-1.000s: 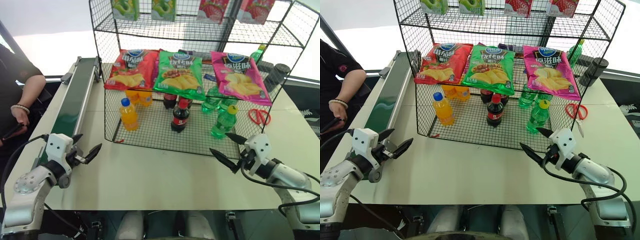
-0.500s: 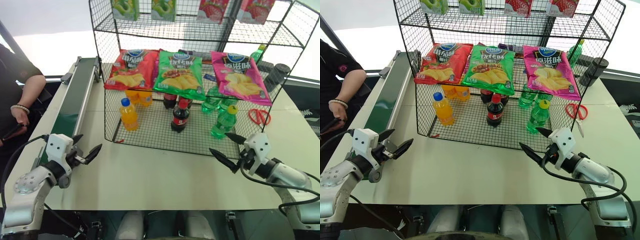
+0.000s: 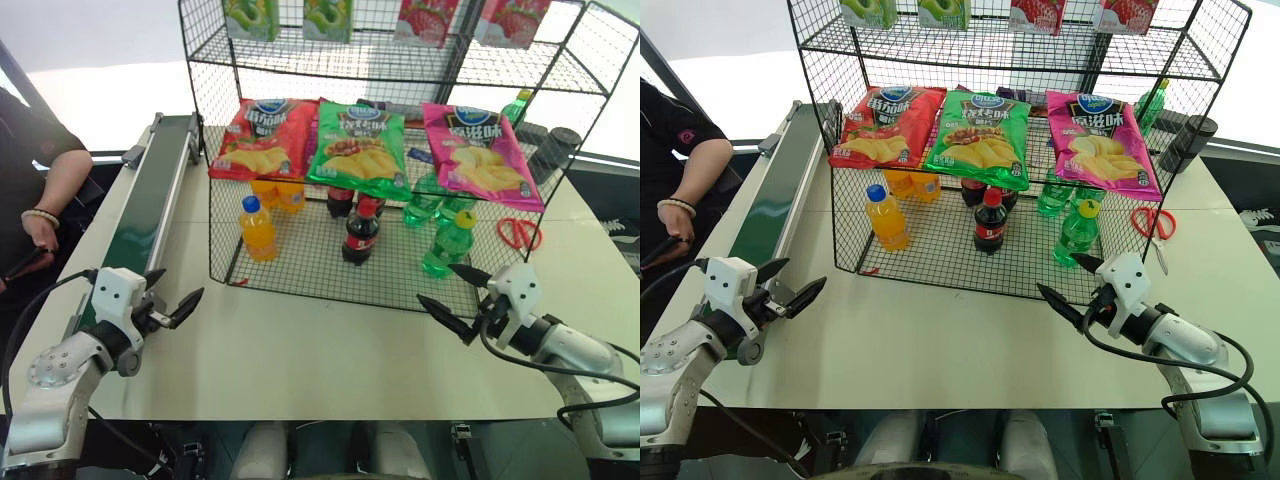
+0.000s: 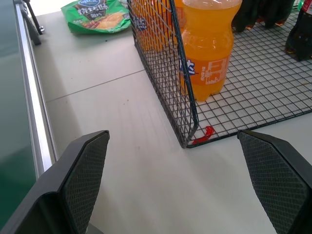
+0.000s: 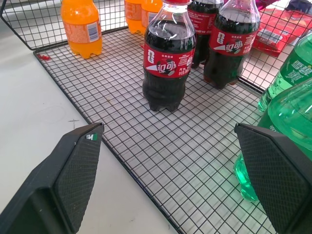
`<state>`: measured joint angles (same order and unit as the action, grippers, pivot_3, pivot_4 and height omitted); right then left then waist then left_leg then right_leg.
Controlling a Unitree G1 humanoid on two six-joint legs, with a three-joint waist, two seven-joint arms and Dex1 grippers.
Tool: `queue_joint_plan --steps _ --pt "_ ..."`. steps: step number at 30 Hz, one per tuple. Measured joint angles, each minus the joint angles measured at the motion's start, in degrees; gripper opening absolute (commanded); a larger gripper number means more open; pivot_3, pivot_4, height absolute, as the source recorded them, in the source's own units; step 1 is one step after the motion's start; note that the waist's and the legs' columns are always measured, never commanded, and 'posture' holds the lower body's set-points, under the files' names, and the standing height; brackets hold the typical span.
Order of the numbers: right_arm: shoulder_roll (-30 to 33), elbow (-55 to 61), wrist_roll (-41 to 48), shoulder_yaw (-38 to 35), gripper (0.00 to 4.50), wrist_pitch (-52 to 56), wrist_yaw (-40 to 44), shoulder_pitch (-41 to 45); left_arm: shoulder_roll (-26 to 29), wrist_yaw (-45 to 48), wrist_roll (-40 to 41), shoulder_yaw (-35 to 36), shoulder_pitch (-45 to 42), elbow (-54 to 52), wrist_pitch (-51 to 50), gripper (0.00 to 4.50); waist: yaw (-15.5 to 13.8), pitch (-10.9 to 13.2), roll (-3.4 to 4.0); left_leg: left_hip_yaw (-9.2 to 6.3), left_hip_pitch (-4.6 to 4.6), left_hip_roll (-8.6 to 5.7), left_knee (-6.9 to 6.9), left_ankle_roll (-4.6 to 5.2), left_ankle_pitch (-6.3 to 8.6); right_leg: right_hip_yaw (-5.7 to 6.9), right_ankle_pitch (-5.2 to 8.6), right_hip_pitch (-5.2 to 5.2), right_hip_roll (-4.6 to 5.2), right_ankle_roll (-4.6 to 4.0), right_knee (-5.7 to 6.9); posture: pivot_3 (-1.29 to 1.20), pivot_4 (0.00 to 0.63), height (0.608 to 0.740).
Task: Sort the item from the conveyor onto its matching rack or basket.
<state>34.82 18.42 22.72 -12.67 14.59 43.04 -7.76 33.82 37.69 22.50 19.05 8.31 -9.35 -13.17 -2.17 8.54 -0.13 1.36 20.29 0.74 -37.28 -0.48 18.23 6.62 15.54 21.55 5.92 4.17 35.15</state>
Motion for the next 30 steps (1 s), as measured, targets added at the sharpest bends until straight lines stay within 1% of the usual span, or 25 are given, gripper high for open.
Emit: queue_joint_plan --steps 21,30 --pt "0.0 1.1 0.0 0.0 4.47 0.1 -1.1 0.0 0.0 0.7 0.0 0.0 -1.4 1.3 0.1 4.5 0.0 0.0 0.0 0.0 0.01 0.0 0.0 0.0 0.0 0.0 0.0 0.01 0.0 0.0 0.0 0.0 0.15 0.729" --pt "0.0 -0.2 -0.1 0.1 4.47 -1.3 -0.8 1.2 0.0 0.6 -0.6 0.0 -2.3 2.0 0.2 4.5 0.0 0.0 0.0 0.0 0.01 0.0 0.01 0.0 0.0 0.0 0.0 0.02 -0.02 0.0 0.0 0.0 0.15 0.729"
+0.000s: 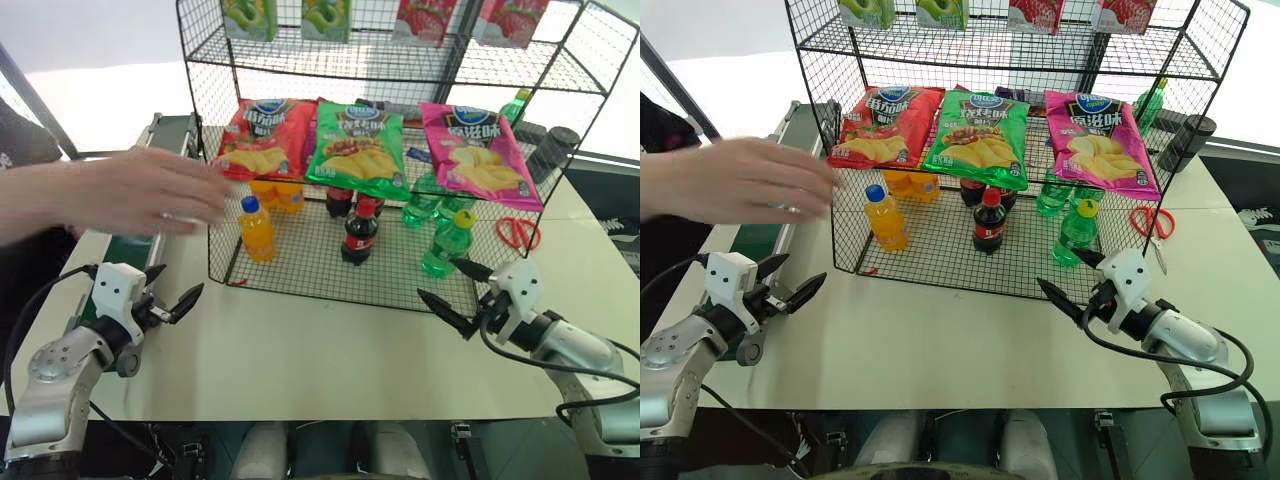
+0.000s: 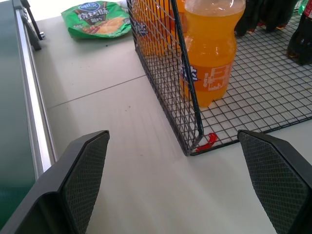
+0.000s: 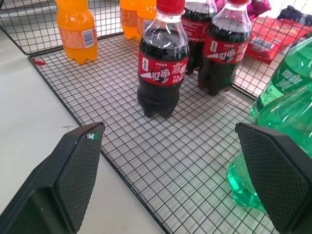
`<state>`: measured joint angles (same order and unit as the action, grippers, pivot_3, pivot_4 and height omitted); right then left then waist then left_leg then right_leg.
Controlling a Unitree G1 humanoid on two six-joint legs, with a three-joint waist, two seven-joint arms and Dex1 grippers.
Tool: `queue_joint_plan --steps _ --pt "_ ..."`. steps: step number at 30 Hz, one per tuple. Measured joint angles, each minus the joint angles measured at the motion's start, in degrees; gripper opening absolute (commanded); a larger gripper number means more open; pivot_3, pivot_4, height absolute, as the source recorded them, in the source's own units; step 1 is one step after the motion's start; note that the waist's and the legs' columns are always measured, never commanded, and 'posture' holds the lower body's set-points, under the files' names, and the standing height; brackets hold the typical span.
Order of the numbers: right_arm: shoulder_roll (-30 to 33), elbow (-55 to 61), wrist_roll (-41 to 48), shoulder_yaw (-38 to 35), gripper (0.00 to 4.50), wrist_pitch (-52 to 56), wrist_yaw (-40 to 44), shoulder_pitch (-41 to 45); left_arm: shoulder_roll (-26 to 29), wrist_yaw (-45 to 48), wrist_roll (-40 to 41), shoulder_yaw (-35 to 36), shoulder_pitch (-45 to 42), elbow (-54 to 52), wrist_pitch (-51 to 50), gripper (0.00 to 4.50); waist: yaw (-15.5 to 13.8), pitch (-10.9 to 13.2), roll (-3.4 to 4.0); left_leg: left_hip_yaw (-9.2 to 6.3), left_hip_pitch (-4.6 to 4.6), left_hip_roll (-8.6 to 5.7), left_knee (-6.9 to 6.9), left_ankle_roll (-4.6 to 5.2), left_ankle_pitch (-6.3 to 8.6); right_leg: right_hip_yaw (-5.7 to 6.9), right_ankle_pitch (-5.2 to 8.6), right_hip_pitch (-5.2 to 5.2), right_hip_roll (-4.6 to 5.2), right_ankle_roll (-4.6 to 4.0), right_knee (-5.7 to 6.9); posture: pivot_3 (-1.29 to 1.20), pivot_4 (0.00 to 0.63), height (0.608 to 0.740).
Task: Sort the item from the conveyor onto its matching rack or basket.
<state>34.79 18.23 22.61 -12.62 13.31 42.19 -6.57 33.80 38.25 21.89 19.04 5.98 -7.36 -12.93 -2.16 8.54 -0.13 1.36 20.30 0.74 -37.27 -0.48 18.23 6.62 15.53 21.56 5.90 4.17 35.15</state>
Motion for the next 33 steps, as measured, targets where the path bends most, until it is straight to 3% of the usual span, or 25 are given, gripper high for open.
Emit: queue_joint_plan --steps 33 --pt "0.0 -1.1 -0.6 1.0 4.47 -1.3 1.0 0.0 -0.2 0.0 0.0 -0.1 0.7 0.3 0.7 4.5 0.0 0.0 0.0 0.0 0.0 0.0 -0.01 0.0 0.0 0.0 0.0 -0.01 0.0 0.0 0.0 0.0 0.15 0.729"
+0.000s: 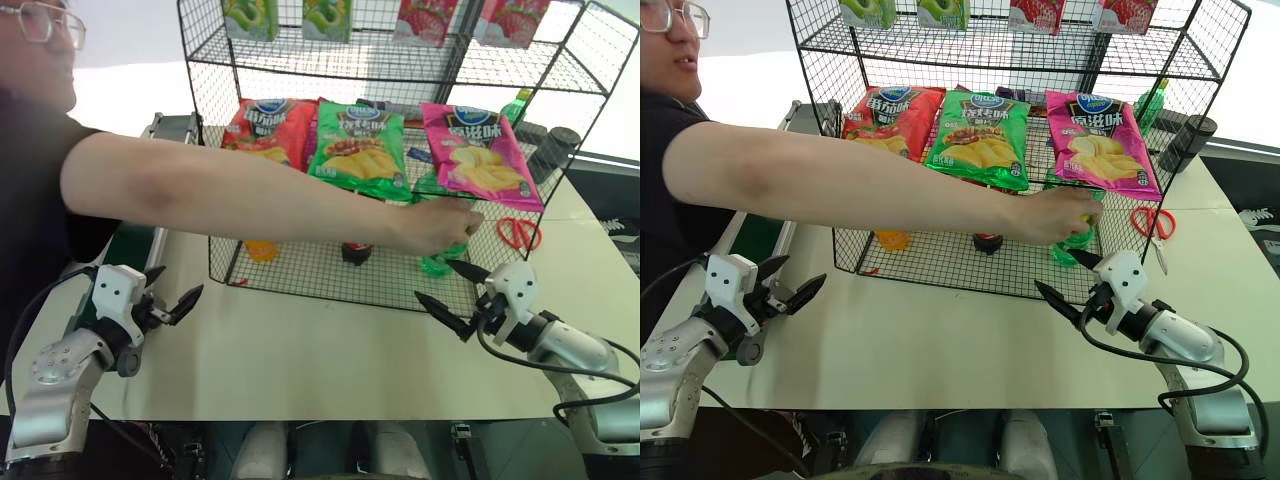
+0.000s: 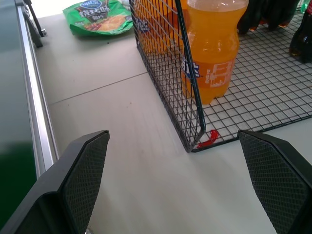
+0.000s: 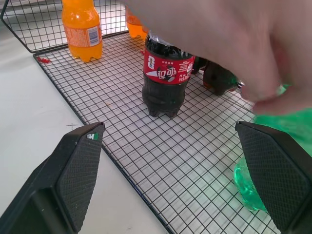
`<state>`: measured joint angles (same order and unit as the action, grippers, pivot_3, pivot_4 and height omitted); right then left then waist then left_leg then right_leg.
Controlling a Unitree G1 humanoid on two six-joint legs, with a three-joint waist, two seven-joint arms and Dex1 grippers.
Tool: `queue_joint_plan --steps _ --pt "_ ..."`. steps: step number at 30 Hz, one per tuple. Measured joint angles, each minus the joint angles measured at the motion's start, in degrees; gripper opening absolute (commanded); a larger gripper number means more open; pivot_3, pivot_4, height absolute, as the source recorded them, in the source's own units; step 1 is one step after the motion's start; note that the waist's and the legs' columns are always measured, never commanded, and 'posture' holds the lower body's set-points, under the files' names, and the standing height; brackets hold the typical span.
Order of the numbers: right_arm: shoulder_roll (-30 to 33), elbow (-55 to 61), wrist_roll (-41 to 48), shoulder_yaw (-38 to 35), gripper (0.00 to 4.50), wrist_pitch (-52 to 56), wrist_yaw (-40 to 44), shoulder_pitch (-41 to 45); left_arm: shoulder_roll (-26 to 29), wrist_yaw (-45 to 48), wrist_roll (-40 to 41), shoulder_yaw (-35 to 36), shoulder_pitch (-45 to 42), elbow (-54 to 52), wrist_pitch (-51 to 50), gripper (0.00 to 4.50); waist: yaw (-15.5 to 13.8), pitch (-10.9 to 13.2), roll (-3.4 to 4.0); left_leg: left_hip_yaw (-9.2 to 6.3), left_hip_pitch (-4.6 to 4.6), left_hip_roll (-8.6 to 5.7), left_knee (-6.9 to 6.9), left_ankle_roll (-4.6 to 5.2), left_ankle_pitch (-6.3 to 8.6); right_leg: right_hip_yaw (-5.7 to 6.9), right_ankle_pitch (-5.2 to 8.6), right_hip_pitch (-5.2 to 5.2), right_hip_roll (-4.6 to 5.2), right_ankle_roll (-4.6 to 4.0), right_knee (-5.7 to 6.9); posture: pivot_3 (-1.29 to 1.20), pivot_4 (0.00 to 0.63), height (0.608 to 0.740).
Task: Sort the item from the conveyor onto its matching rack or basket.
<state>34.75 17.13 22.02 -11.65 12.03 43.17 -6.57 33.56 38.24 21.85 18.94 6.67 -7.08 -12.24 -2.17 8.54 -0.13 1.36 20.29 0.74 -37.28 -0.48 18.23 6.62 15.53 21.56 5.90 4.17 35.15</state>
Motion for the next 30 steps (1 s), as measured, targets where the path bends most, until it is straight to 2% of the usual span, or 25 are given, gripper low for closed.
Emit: queue_joint_plan --steps 30 --pt "-0.1 -0.8 -0.1 0.1 4.47 -0.3 0.7 0.4 -0.1 -1.2 0.2 0.0 2.0 -2.8 -1.3 4.5 0.0 0.0 0.0 0.0 0.0 0.0 0.01 0.0 0.0 0.0 0.0 0.0 0.01 -0.01 -0.01 0.0 0.15 0.729"
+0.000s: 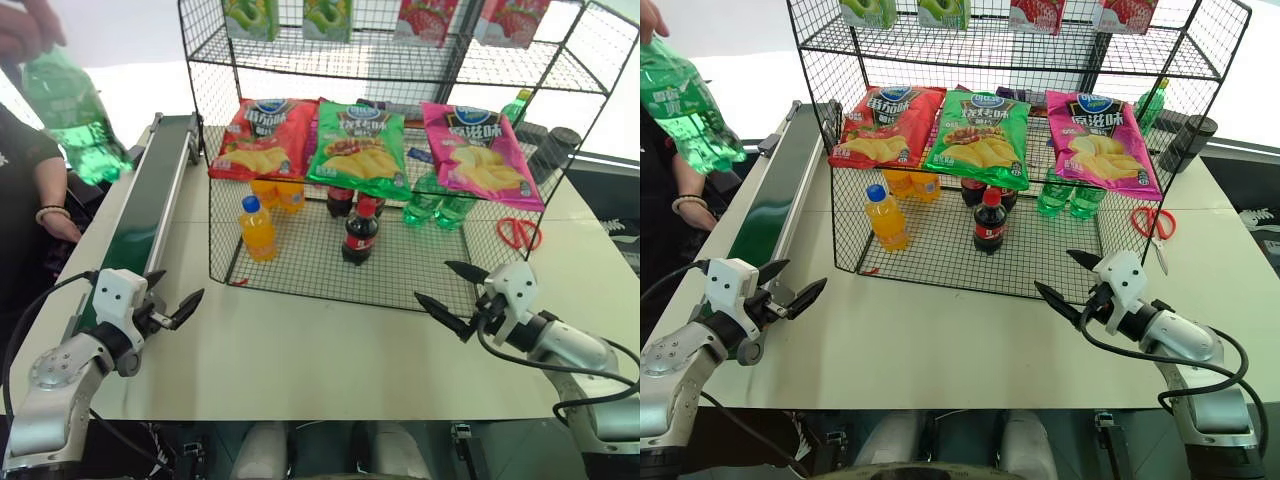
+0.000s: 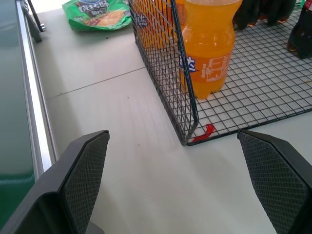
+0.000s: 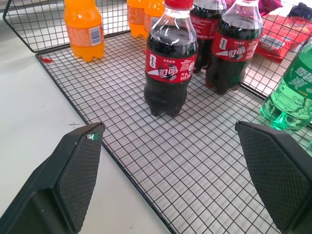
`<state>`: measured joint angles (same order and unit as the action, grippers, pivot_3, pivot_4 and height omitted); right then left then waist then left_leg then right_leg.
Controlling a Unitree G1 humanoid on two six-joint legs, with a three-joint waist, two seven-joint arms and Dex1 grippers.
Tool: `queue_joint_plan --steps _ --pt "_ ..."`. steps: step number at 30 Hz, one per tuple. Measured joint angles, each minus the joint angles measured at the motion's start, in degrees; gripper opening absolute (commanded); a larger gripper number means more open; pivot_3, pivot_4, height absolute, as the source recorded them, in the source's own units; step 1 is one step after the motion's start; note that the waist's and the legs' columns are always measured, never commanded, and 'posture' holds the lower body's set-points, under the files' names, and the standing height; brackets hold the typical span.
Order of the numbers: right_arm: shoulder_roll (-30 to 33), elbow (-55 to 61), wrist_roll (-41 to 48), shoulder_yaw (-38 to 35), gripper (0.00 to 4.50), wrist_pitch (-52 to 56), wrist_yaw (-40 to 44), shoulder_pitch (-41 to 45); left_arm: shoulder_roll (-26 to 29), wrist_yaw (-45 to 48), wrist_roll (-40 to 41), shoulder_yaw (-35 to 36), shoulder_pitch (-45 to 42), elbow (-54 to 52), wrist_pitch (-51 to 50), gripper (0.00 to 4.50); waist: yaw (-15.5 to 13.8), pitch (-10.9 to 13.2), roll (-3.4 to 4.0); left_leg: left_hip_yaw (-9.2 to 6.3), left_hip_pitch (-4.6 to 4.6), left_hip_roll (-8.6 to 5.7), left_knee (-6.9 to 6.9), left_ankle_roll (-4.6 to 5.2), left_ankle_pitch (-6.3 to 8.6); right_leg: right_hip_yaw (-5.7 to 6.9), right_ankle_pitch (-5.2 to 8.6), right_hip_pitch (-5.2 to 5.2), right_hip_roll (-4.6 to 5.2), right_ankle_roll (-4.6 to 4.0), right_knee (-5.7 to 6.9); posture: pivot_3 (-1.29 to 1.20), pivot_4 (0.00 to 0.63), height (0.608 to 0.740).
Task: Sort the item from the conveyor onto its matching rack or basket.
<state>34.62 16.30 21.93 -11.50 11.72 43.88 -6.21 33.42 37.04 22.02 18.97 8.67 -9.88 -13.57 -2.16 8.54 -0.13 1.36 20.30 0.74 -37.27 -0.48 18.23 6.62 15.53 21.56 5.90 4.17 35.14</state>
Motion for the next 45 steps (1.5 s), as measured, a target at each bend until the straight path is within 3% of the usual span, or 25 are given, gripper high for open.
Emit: queue_joint_plan --steps 45 --pt "-0.8 -0.4 0.3 -2.9 4.47 -0.2 -3.0 -1.2 -0.4 0.0 -0.2 -0.2 -4.6 2.8 0.4 4.5 0.1 0.0 -0.02 0.01 -0.03 0.0 -0.01 0.0 0.0 0.0 -0.01 -0.01 -0.04 0.01 0.02 0.0 0.15 0.729"
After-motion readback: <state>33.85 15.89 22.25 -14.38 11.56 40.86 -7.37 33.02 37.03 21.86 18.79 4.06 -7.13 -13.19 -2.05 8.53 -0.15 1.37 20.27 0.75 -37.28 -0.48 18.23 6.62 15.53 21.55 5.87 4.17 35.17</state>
